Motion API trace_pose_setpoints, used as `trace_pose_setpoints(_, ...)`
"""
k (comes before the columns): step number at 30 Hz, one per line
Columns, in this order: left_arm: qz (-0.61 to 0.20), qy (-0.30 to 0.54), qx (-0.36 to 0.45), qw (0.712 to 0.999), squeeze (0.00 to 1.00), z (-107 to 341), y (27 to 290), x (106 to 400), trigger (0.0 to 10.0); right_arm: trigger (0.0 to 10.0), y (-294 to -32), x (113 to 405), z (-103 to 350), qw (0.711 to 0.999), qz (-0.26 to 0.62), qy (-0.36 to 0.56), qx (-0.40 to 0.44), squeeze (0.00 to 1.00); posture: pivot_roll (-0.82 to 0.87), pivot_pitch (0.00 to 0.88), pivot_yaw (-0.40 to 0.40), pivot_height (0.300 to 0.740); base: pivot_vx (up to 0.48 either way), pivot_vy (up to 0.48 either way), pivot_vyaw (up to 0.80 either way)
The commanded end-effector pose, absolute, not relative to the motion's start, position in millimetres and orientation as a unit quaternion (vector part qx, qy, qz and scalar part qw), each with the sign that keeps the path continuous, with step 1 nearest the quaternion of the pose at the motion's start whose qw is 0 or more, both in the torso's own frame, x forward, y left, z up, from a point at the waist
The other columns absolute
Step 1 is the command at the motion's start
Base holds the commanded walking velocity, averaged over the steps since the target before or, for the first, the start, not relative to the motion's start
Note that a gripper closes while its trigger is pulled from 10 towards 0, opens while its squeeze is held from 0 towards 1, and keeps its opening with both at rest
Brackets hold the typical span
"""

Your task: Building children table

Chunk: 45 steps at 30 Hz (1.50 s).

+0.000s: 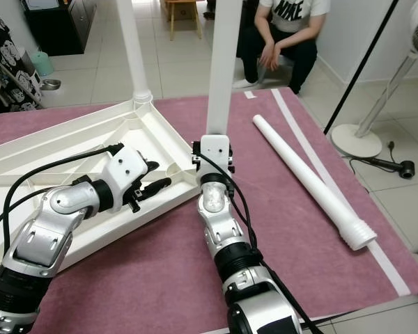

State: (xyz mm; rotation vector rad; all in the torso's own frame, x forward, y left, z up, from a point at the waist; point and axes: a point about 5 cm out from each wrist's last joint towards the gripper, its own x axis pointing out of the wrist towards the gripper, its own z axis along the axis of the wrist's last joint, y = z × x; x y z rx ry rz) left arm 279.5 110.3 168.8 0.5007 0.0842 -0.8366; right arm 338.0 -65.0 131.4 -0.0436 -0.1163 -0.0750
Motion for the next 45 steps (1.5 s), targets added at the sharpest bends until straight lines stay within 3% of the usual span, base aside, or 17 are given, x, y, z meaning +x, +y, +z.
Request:
trace_pose_setpoints(1, -0.383, 0.048, 0.248, 0.889, 0.0, 165, 113, 280, 10.0, 10.0, -63, 334, 112, 0.999, -0.036, -0.01, -0.009, 1.0, 0.08, 0.0, 0.03, 0.74, 0.0, 0.0, 0.0)
trace_pose_setpoints(4, -0.382, 0.05, 0.248, 0.889, 0.0, 165, 113, 280, 10.0, 10.0, -60, 334, 114, 1.0, -0.024, -0.012, 0.003, 1.0, 0.08, 0.0, 0.03, 0.74, 0.0, 0.0, 0.0)
trace_pose_setpoints(5, -0.382, 0.05, 0.248, 0.889, 0.0, 164, 113, 280, 10.0, 10.0, -57, 334, 115, 1.0, -0.013, -0.015, 0.01, 0.0, 0.08, 0.0, 0.031, 0.74, 0.0, 0.0, 0.0)
trace_pose_setpoints(14, -0.381, 0.05, 0.247, 0.889, 0.0, 164, 113, 280, 10.0, 10.0, -50, 335, 124, 0.999, 0.03, -0.039, 0.014, 0.0, 0.08, 0.0, 0.031, 0.74, 0.0, 0.0, 0.0)
trace_pose_setpoints(21, -0.382, 0.048, 0.245, 0.89, 0.0, 165, 112, 280, 10.0, 10.0, -44, 335, 135, 0.989, 0.127, -0.074, 0.022, 0.0, 0.08, 0.0, 0.031, 0.74, 0.0, 0.0, 0.0)
trace_pose_setpoints(31, -0.407, 0.057, 0.249, 0.877, 0.0, 158, 107, 272, 10.0, 10.0, -56, 337, 144, 0.975, 0.203, -0.091, 0.01, 0.0, 0.07, 0.0, 0.037, 0.74, 0.0, 0.0, 0.0)
trace_pose_setpoints(45, -0.399, 0.09, 0.273, 0.871, 0.0, 140, 103, 269, 10.0, 10.0, -76, 334, 148, 0.969, 0.229, -0.096, 0.012, 0.0, 0.07, 0.0, 0.037, 0.74, 0.0, 0.0, 0.0)
